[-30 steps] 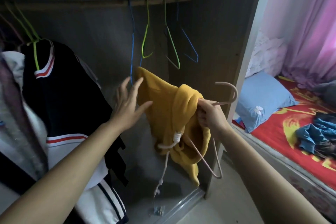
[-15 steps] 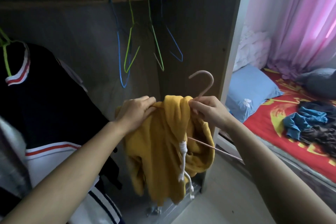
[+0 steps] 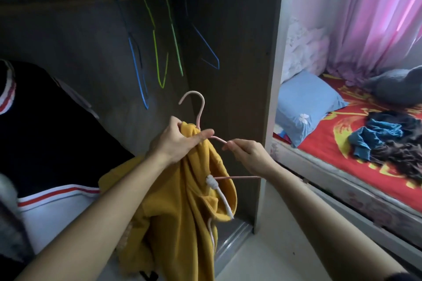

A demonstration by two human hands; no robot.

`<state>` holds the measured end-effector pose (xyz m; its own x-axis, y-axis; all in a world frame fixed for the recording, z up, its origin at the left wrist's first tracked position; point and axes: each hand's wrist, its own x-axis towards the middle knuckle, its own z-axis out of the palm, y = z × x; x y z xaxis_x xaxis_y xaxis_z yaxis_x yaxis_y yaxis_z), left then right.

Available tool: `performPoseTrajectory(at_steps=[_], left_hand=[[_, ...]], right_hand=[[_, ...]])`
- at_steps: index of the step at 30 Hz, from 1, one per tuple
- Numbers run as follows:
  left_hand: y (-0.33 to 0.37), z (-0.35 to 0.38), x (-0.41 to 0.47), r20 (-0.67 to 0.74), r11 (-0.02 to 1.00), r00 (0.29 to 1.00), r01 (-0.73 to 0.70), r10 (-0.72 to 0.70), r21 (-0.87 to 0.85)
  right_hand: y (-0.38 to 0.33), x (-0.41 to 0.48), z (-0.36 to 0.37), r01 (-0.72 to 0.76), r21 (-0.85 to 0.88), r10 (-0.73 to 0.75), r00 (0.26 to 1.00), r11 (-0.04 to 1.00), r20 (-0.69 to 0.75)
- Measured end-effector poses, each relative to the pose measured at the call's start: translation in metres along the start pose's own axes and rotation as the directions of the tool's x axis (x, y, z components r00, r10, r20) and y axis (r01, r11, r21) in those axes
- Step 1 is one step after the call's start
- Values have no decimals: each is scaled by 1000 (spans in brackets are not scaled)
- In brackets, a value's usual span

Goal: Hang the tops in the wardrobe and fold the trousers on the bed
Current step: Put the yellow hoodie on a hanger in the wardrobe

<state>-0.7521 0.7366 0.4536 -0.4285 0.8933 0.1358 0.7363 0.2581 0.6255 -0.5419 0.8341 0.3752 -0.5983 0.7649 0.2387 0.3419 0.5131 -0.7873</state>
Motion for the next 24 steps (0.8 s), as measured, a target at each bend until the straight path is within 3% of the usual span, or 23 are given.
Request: performPoseTrajectory(at_steps=[2,4,6,8,9,11,13,15,21,24], left_hand=[[3,-1,-1,-184,994,983,-5,24,106],[3,-2,-4,-279,992,956,-58,86,108],[1,-7,-6,-359,997,930,-80,75,1],[-1,-16,-8,-431,991,902,-67,10,-118],[-1,-20,-9,-455,985,891,-71,-7,-154],[0,-26,-12,-485,977,874,-96,-8,-191],[5,-29,-15,-507,970,862,-127,5,-207],[9,-32,-20,-518,965,855,-158,29,-207],[2,-36,-34,-490,964,871,-150,25,-218],[-20,-42,-40,-482,974,869,-193,114,-117]], right_hand=[[1,0,9,24,-3,-24,998,1000,-57],[6,-5,24,-19,-126,-18,959,992,-284],[6,-17,39,-175,-65,111,828,983,-550],[11,-29,53,-361,152,376,703,920,-603],[16,-32,59,-473,263,537,667,841,-517],[20,-34,71,-683,406,788,582,607,-201],[15,-33,84,-771,514,854,504,375,133],[6,-31,95,-781,584,785,500,224,367],[9,-29,103,-684,728,702,543,52,460],[15,-26,88,-623,780,744,548,59,382]])
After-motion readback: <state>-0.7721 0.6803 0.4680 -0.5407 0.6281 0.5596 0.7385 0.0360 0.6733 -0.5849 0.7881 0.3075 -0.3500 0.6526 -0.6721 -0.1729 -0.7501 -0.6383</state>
